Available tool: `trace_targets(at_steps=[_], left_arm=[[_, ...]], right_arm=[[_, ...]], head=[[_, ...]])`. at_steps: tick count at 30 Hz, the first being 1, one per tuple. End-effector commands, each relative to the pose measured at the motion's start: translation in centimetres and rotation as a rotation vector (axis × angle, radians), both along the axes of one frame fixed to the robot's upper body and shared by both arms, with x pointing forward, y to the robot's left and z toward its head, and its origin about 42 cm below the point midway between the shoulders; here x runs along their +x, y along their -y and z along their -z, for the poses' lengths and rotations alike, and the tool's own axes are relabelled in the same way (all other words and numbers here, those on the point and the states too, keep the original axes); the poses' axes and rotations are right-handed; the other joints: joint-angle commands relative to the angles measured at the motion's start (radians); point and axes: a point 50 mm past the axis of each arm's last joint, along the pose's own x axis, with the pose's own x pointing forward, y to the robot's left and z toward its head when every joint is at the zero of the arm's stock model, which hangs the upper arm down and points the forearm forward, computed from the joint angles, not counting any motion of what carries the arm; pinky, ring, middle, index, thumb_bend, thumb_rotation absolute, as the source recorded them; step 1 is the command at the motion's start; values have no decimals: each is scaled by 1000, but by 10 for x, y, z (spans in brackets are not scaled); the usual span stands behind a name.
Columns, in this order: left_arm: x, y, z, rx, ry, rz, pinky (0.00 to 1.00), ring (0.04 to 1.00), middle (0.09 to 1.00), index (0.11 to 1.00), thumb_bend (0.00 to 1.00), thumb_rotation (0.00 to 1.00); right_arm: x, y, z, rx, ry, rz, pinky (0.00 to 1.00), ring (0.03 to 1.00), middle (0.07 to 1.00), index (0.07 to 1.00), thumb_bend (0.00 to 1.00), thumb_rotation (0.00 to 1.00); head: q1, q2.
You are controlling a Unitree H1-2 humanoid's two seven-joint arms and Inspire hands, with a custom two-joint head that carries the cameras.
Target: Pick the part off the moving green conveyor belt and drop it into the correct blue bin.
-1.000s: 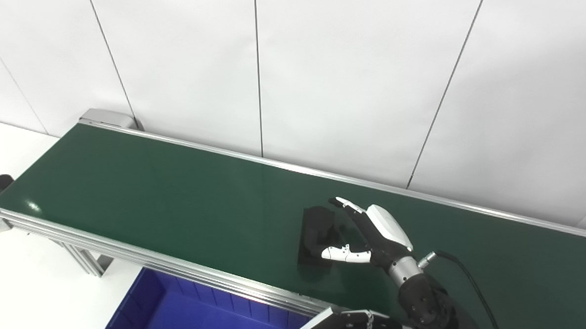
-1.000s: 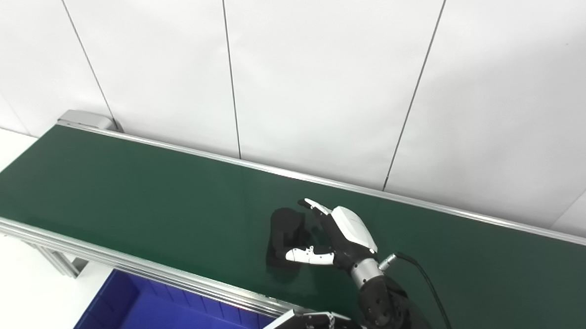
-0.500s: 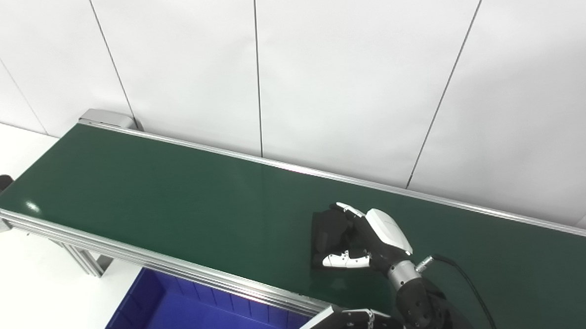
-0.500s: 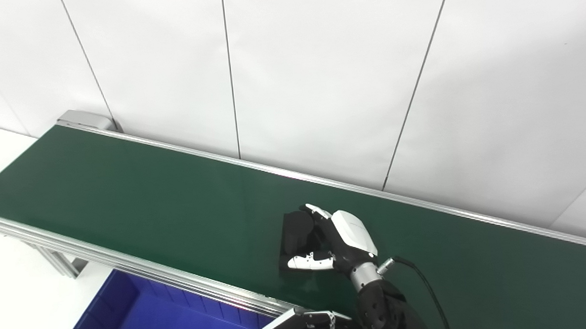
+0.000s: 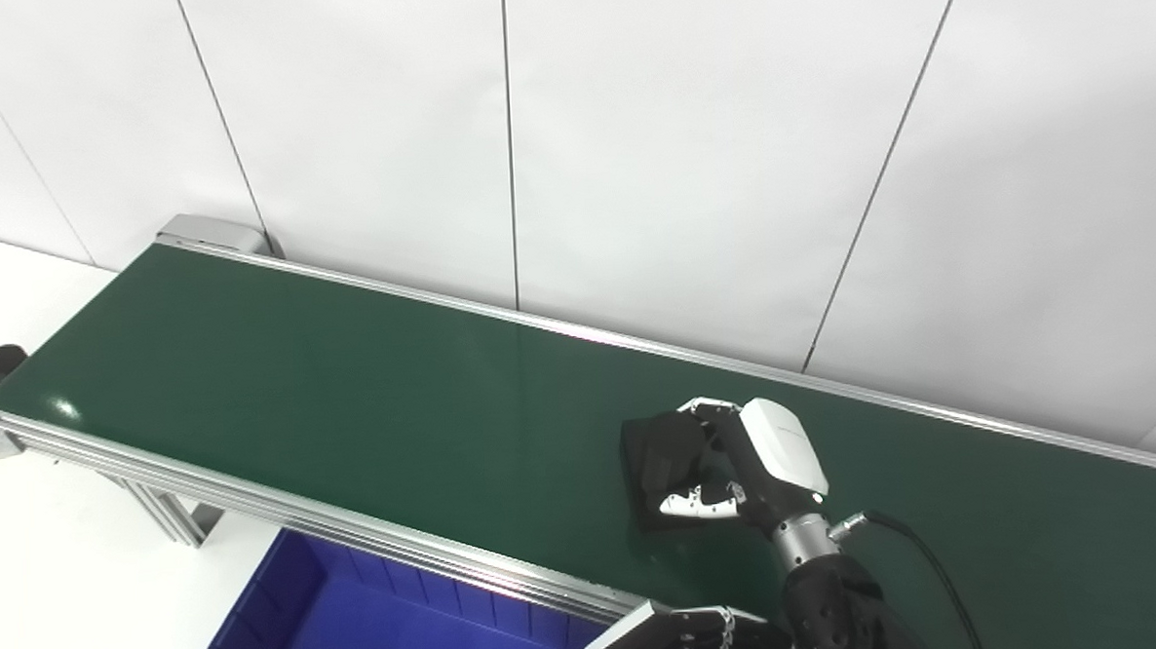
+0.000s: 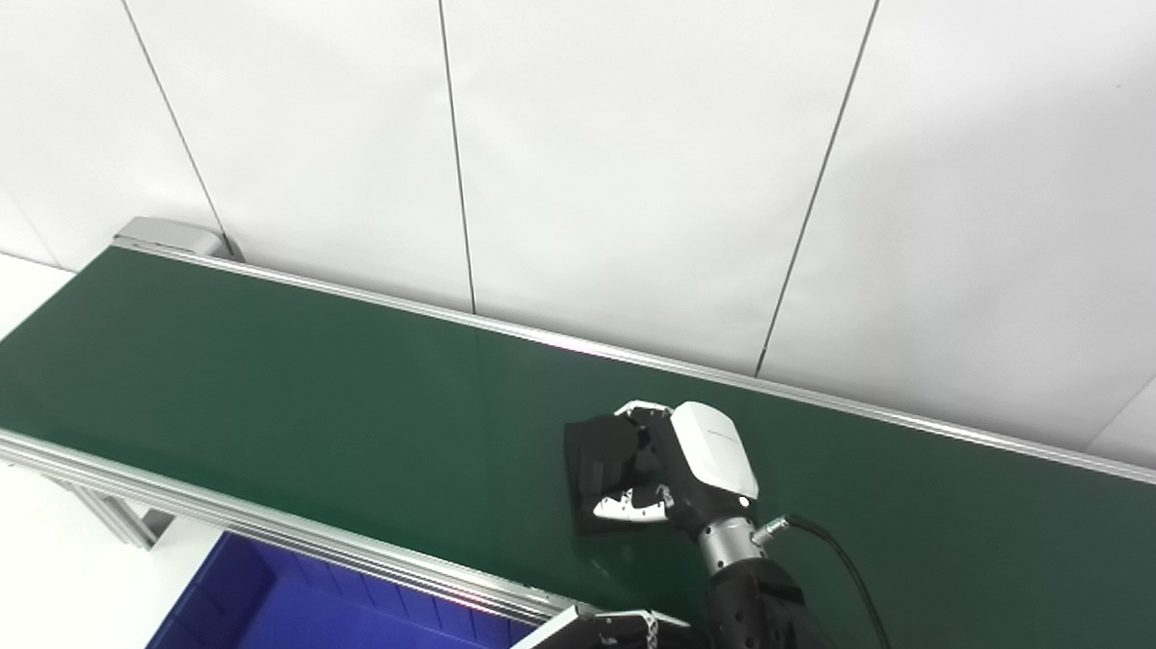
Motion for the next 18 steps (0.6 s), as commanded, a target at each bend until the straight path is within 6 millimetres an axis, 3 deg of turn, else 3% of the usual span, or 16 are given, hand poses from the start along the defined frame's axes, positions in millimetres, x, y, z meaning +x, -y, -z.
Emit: trace_targets(at_steps=[1, 18], left_arm=[[4, 2, -9, -25, 39, -4, 796, 774, 750, 739, 1000, 258], [5, -1, -9, -24, 39, -7, 790, 772, 752, 739, 1000, 259]], right_arm=[[4, -10, -19, 38, 71, -37, 533, 555, 492, 491, 525, 0], [4, -10, -25, 75, 92, -23, 565, 601, 499, 483, 527, 0]], head=[[-1, 1], [-11, -3]])
